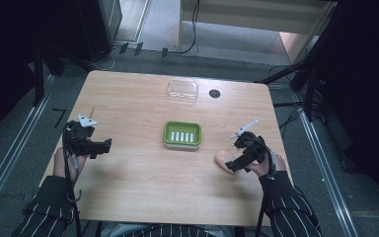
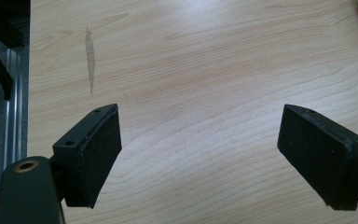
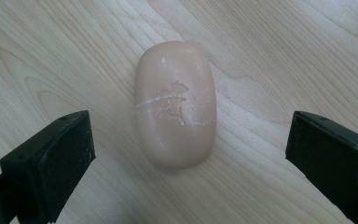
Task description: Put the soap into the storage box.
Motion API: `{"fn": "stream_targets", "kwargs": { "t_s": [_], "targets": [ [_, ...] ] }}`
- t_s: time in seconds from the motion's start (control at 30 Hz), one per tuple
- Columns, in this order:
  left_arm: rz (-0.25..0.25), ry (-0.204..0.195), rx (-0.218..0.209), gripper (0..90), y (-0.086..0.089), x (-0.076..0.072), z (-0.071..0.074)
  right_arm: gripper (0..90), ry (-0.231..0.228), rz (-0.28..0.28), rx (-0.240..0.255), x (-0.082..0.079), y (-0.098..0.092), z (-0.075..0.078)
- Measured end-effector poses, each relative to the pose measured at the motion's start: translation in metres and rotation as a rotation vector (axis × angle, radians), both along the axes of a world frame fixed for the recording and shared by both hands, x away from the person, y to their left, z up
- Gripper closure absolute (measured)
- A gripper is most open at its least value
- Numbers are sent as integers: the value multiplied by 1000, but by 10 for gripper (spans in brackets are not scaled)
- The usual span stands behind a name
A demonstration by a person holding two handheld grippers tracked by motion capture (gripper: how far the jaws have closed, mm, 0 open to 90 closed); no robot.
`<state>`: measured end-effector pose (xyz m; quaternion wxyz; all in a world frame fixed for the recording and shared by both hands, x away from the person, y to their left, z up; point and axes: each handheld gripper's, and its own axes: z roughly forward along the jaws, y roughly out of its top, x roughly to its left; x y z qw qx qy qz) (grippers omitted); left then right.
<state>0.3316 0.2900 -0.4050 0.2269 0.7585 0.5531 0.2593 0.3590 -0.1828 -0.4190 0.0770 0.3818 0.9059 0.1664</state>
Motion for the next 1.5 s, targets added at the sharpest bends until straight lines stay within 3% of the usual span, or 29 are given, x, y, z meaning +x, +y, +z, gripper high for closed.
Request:
{"fn": "stream_targets", "kwargs": {
  "t_s": [1.2, 1.5],
  "targets": [
    [-2, 2, 1, 143, 0, 0, 0, 15, 53, 39, -56, 19, 16, -20],
    [-2, 1, 0, 143, 0, 0, 0, 15, 78, 75, -74, 24, 21, -26]
  ]
}}
